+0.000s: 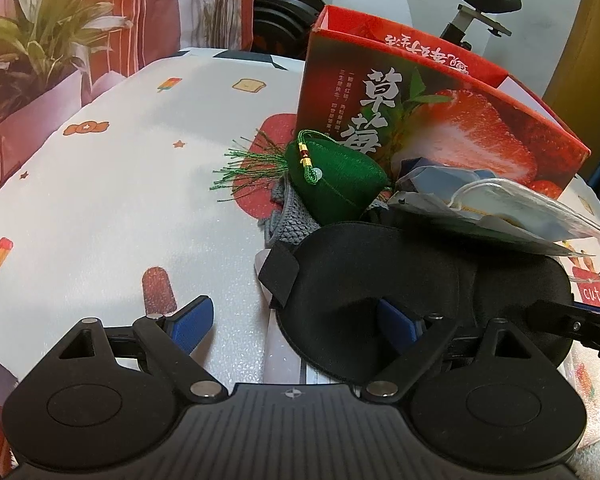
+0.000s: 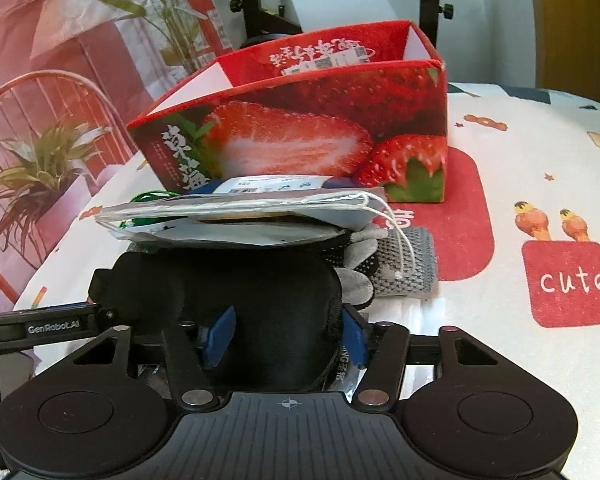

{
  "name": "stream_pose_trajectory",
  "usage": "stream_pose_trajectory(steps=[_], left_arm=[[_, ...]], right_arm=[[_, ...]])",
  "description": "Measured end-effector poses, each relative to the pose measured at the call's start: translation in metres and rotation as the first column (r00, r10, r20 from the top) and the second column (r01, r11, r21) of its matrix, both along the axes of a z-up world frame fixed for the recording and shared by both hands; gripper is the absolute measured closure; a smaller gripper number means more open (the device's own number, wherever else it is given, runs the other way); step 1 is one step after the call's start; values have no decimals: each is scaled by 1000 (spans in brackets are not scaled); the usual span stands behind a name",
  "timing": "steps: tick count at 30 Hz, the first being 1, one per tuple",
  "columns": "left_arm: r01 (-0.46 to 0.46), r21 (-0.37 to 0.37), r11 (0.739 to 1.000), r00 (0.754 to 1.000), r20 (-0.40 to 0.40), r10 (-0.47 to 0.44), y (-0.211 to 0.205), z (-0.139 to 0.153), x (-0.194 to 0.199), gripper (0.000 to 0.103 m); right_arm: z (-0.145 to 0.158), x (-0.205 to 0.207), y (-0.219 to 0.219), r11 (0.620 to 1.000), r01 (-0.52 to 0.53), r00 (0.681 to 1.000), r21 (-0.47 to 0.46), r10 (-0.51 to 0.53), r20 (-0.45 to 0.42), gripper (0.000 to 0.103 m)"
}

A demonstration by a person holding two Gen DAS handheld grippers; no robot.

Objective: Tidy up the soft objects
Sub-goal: 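Close the right gripper on the black eye mask while the left gripper grips its other side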

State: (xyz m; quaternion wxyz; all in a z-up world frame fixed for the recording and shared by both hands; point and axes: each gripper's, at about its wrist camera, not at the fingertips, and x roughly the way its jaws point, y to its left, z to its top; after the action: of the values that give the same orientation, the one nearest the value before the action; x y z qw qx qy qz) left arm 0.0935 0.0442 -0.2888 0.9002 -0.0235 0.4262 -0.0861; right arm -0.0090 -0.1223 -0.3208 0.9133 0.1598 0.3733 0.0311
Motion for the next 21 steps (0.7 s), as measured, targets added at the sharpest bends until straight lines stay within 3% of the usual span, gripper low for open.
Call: stream_pose_trajectory(steps=[4,9,15,21], left_arm=[[-1,-1,1000,1000,6,1,1,0,-1,12],[6,-34,999,999,32,-5,5,6,-4,22],[-29,-107,994,997,64,35,18,15,-6,24],[-63,-97,993,994,86,72,26,22,5,24]], right_arm=[[1,-2,3,999,-4,1000,-33,4,3,64],[-2,-2,2,998,-3,1000,-63,2,-8,75],[-5,-2,1,997,-1,1000,-72,-1,-21,77],[-7,-2,1,997,3,1000,-76,-6,-29,77]])
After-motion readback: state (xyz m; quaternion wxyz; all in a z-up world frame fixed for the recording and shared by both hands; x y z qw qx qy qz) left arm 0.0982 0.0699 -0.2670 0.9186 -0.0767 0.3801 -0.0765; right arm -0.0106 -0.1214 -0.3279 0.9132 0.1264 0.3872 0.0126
